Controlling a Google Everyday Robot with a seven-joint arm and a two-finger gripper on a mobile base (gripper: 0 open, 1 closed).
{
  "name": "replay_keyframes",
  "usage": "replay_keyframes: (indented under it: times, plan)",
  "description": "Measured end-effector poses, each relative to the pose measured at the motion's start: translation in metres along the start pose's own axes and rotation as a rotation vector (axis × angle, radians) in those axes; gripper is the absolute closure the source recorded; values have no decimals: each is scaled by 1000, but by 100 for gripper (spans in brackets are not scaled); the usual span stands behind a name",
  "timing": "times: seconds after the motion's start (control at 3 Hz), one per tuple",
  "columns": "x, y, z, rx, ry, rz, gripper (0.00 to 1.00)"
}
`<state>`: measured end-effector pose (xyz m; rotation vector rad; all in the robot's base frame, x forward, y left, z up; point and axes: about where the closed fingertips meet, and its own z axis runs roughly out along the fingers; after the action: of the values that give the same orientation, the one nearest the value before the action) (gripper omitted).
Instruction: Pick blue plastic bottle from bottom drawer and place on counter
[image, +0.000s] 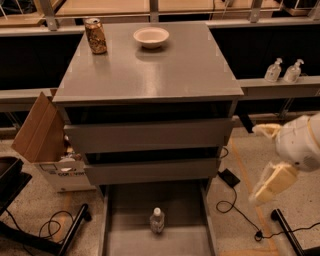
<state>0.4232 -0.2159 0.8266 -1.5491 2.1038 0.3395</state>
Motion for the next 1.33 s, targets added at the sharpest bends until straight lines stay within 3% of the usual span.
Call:
replay_keyframes:
  times: [0.33, 0.67, 1.33]
  plan:
    - [21, 9, 62, -3, -210, 44, 0]
    - [39, 21, 108, -3, -348, 93, 0]
    - [40, 19, 125, -8, -375, 92, 0]
